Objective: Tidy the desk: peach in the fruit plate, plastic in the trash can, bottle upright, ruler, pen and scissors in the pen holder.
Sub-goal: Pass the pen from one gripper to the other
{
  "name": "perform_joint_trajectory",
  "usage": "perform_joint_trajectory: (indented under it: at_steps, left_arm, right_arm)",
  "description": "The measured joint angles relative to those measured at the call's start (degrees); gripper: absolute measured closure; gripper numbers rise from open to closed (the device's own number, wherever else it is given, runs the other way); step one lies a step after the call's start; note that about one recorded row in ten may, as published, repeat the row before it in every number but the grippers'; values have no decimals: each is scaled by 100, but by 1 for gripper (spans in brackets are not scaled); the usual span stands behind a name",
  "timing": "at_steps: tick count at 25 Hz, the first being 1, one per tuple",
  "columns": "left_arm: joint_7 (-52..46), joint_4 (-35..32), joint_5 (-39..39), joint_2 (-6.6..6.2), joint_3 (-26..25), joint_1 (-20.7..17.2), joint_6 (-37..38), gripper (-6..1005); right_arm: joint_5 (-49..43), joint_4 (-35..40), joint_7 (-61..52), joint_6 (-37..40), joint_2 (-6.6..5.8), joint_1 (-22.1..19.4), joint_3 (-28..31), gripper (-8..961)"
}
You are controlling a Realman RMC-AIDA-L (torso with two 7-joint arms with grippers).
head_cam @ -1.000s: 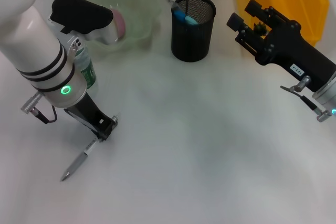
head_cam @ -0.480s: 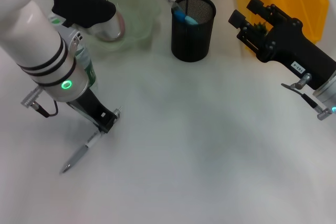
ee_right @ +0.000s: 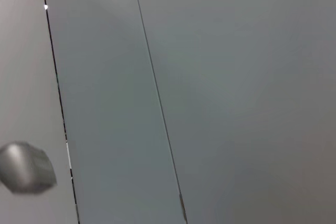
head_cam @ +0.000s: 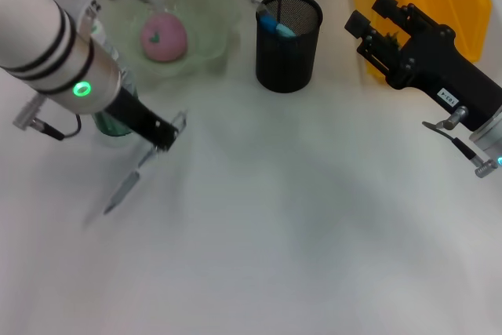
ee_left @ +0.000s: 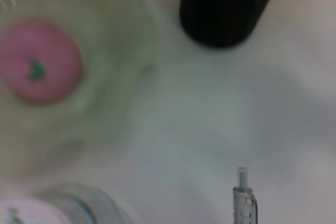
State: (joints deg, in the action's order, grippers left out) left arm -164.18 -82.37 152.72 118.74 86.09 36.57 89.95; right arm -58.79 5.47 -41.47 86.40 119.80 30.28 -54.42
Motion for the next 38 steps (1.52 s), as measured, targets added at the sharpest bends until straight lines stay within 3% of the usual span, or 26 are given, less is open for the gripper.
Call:
perform_joint_trajectory:
  at_steps: [9, 13, 20, 22, 23, 24, 30, 34, 38]
  left_arm:
    - [171, -1506, -281, -7, -321, -690, -130, 860]
    - [706, -1820, -1259, -9, -766, -1031, -220, 860]
    - [2355, -1536, -3312, -5, -1711, -1578, -524, 859]
    - [2917, -1274, -4073, -5, -1947, -1698, -574, 859]
    - [2917, -1274, -4073, -5, -1947, -1698, -574, 859]
    - [3660, -843, -4948, -9, -2225, -1836, -570, 859]
    - [5740, 1112, -6965, -53, -2957, -1926, 228, 859]
    - [6593, 2471, -7329, -63, -3738, -1684, 1261, 859]
    - [7412, 3292, -7303, -143, -3909, -1564, 1984, 860]
  right_arm:
    - [0, -6, -35, 28, 0, -30, 2, 378]
    - [-1, -12, -72, 29, 0, -2, -15, 378]
    - [-269, 292, -563, 270, -52, -39, -220, 378]
    - [-283, 310, -580, 364, -52, -70, -222, 378]
    - [-286, 311, -592, 412, -54, -81, -230, 378]
    - [-295, 312, -608, 466, -53, -92, -248, 378]
    - [-718, 447, -696, 894, -63, -135, -372, 378]
    - [-1521, 891, -1094, 1249, -79, -164, -375, 378]
    - [-2249, 1481, -1753, 1643, -93, -161, -376, 379]
